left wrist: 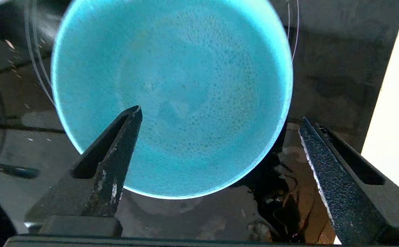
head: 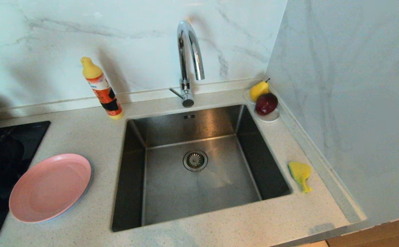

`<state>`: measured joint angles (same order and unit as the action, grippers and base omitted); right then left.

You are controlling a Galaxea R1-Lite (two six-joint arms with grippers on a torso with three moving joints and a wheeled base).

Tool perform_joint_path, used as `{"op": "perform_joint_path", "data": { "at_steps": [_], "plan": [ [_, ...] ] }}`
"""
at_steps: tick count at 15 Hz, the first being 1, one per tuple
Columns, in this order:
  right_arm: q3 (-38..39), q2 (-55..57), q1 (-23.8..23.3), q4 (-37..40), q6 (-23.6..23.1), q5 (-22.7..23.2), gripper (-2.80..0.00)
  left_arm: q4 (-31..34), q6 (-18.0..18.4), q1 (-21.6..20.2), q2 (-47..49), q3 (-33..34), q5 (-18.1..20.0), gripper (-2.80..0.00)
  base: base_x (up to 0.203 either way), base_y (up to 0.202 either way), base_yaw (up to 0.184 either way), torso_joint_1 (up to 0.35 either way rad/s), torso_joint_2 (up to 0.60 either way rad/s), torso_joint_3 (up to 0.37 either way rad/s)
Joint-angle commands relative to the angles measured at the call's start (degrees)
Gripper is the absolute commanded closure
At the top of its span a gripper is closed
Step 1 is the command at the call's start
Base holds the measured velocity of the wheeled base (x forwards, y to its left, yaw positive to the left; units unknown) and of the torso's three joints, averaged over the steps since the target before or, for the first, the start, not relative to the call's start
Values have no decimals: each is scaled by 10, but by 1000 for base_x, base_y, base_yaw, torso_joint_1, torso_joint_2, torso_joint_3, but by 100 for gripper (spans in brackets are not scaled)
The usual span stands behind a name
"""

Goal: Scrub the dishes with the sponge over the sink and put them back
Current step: Place the bowl on the plate

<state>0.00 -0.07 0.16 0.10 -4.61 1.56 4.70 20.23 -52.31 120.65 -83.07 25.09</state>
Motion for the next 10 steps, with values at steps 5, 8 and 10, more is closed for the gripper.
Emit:
{"op": "perform_joint_path", "data": {
  "at_steps": [5,8,10],
  "plan": [
    [0,0,0,0,0,0,0,3,0,0,5,14,1,0,0,0,0,0,0,0],
    [0,0,0,0,-1,0,0,3,1,0,4,20,1,0,0,0,0,0,0,0],
    [0,0,0,0,-1,0,0,2,-1,0,4,15,1,0,0,0,0,0,0,0]
  ]
}}
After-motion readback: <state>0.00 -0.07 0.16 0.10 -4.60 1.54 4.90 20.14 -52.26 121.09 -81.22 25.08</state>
